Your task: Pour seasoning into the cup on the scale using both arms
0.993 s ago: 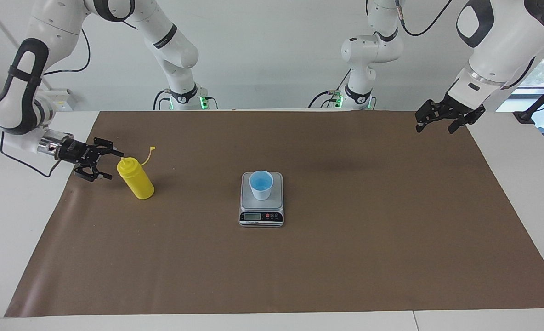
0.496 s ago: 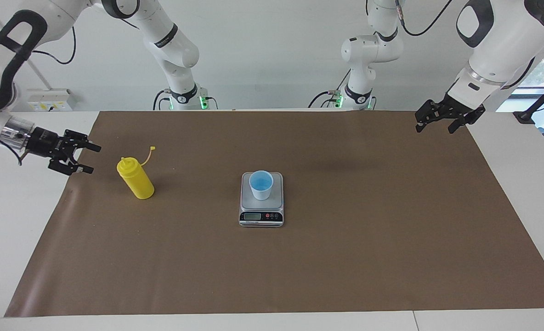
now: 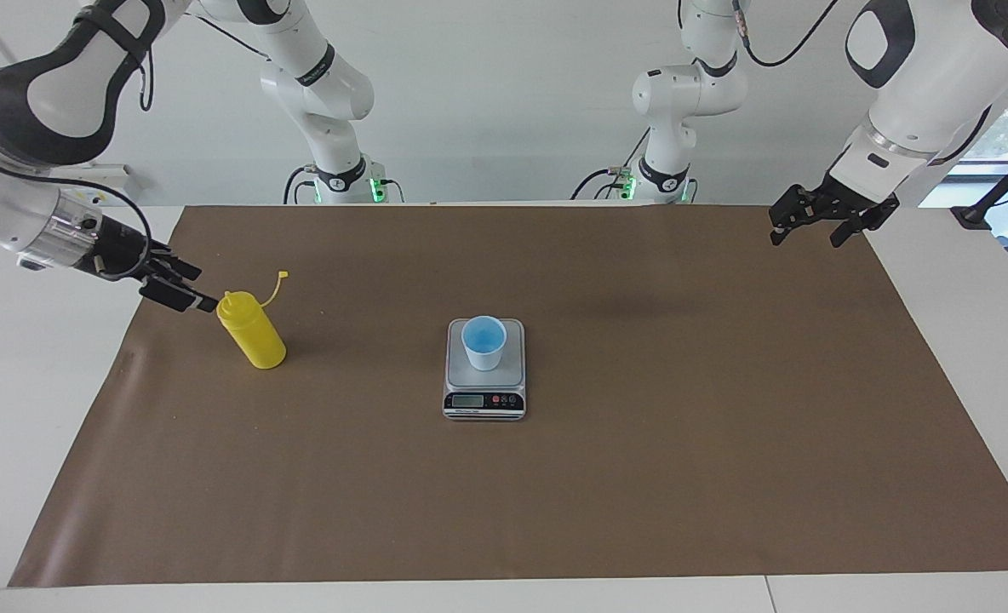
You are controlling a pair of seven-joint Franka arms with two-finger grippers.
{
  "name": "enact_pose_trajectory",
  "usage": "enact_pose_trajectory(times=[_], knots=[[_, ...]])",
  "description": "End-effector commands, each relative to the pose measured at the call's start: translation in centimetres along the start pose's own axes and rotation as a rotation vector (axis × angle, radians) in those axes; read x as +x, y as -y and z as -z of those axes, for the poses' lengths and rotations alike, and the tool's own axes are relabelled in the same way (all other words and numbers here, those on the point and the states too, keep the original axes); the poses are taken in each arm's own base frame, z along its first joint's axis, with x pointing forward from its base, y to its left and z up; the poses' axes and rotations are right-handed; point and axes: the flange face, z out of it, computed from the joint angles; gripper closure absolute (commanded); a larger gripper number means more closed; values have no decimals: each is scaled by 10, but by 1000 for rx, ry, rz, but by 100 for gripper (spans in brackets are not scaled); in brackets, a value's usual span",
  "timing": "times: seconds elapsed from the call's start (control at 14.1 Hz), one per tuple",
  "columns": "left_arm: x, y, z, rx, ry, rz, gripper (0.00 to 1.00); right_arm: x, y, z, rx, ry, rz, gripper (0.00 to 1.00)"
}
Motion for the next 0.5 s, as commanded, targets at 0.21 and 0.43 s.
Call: enact_pose_trajectory(times=[0.21,0.43], knots=[[-8,2,2,-11,-4,2,0,-86,35,41,-109,-135,249,0],[-8,2,2,-11,-3,1,0,-103,32,51,-123,-111,507,0]])
